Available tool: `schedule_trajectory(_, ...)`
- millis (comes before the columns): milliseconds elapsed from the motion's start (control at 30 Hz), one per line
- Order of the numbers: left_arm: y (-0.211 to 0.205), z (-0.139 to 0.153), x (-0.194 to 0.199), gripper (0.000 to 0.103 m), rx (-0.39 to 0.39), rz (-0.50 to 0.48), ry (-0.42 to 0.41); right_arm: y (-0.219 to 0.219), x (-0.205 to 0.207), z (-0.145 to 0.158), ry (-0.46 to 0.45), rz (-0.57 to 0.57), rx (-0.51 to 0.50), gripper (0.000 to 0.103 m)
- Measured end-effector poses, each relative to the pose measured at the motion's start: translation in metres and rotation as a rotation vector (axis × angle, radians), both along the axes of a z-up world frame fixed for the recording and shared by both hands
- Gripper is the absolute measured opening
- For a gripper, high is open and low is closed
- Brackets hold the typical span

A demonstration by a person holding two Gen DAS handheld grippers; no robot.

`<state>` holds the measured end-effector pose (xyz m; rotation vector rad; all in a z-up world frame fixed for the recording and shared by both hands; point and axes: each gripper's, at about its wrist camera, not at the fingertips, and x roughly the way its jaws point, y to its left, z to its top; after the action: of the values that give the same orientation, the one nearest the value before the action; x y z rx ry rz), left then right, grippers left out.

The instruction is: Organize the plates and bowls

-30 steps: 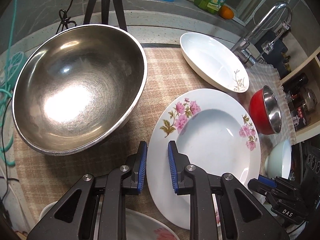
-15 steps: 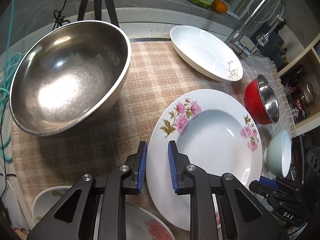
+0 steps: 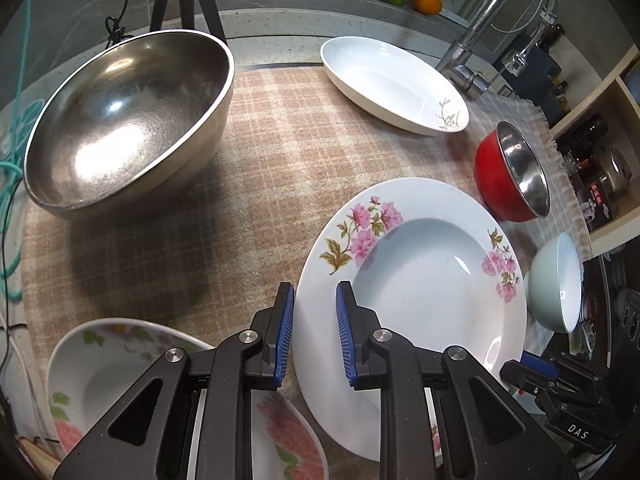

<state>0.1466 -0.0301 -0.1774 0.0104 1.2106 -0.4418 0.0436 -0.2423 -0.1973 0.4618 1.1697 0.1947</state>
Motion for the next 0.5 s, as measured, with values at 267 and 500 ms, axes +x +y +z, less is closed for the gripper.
schedule_trajectory(267, -0.002, 0.000, -0.010, 0.020, 0.006, 0.006, -0.001, -0.004, -0.013, -0.001, 0.000, 0.012, -0.001, 0.026)
schedule_trajectory(500, -0.002, -0.001, -0.015, 0.020, 0.004, 0.011, -0.003, -0.003, -0.015, 0.000, 0.007, 0.022, -0.008, 0.026)
